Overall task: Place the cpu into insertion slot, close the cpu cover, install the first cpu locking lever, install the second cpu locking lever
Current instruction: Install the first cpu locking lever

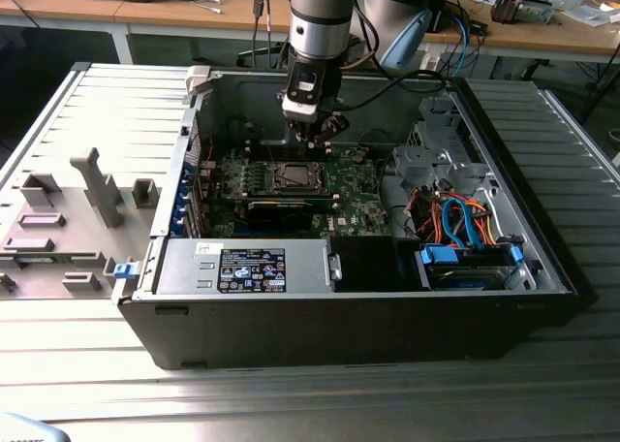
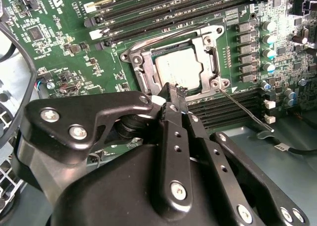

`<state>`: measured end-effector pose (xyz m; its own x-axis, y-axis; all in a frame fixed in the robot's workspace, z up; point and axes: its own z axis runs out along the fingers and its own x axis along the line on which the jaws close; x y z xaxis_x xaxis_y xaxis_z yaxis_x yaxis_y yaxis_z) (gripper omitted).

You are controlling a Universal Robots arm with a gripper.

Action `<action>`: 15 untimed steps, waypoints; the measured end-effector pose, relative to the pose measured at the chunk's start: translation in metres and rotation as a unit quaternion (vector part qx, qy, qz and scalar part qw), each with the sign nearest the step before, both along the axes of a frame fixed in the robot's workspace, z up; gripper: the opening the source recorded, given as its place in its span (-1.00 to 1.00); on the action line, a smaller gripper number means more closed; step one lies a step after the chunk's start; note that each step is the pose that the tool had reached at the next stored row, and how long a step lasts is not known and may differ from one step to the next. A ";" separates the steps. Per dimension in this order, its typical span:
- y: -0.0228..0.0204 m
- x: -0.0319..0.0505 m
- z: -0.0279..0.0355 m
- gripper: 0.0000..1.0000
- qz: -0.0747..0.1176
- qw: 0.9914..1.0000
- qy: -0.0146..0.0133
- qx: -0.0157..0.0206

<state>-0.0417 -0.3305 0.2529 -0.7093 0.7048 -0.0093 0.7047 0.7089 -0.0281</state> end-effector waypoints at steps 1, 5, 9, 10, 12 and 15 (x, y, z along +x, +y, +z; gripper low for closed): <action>0.0000 0.0000 0.0000 -0.79 0.002 1.000 0.000 0.000; 0.0000 0.0000 0.0000 -0.79 0.007 1.000 0.000 0.000; 0.0000 0.0000 0.0000 -0.79 0.011 1.000 0.000 0.000; 0.0000 0.0000 0.0000 -0.79 0.012 1.000 0.000 0.000; 0.0000 0.0000 0.0000 -0.79 0.015 1.000 0.000 0.000; 0.0000 0.0000 0.0000 -0.79 0.019 1.000 0.000 0.000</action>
<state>-0.0417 -0.3305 0.2529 -0.7352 0.6777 -0.0094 0.6777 0.7348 -0.0281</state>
